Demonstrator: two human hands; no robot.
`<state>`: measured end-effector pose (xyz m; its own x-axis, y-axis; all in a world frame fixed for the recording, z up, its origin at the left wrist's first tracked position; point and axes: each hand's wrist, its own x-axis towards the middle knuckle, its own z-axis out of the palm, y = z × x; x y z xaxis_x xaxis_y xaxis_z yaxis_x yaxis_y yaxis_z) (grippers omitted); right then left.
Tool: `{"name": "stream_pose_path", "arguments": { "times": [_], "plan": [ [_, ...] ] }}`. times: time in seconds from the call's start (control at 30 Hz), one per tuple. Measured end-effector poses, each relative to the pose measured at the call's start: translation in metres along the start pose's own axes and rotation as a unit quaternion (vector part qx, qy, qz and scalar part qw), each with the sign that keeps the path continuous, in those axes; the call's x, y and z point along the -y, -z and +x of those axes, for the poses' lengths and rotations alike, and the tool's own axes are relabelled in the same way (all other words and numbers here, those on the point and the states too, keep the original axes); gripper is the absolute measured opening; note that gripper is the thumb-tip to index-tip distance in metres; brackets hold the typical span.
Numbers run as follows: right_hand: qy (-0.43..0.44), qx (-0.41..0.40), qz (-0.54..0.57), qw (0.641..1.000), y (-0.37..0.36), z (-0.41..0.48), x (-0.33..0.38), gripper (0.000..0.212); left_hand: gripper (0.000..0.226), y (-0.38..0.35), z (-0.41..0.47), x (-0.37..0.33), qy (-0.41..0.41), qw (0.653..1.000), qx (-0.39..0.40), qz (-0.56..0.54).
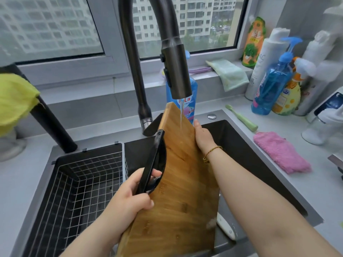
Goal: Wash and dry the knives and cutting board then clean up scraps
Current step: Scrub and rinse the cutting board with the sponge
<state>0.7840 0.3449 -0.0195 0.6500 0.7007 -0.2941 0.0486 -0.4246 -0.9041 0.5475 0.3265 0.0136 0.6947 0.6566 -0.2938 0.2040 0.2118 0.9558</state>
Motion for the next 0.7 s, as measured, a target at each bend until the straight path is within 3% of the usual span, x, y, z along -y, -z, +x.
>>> {"name": "stream_pose_path", "arguments": {
  "times": [0.17,0.4,0.57,0.67,0.7],
  "plan": [
    [0.014,-0.049,0.034,0.998,-0.001,-0.011,0.001,0.049,0.045,0.010,-0.005,0.000,-0.082,0.990,0.014,0.112],
    [0.036,-0.112,0.111,0.987,0.018,-0.040,0.005,0.043,0.056,0.006,-0.011,-0.003,-0.208,0.940,-0.007,0.270],
    [-0.045,-0.087,0.181,0.979,0.052,-0.058,-0.002,0.020,0.020,0.004,-0.023,-0.012,-0.285,0.894,-0.005,0.346],
    [-0.168,0.001,0.201,0.965,0.073,-0.082,-0.013,0.045,0.019,0.002,-0.028,-0.022,-0.302,0.879,0.031,0.369],
    [-0.206,0.021,0.203,0.957,0.079,-0.089,-0.018,0.042,0.018,0.001,-0.028,-0.026,-0.303,0.876,0.046,0.372]
  ]
}}
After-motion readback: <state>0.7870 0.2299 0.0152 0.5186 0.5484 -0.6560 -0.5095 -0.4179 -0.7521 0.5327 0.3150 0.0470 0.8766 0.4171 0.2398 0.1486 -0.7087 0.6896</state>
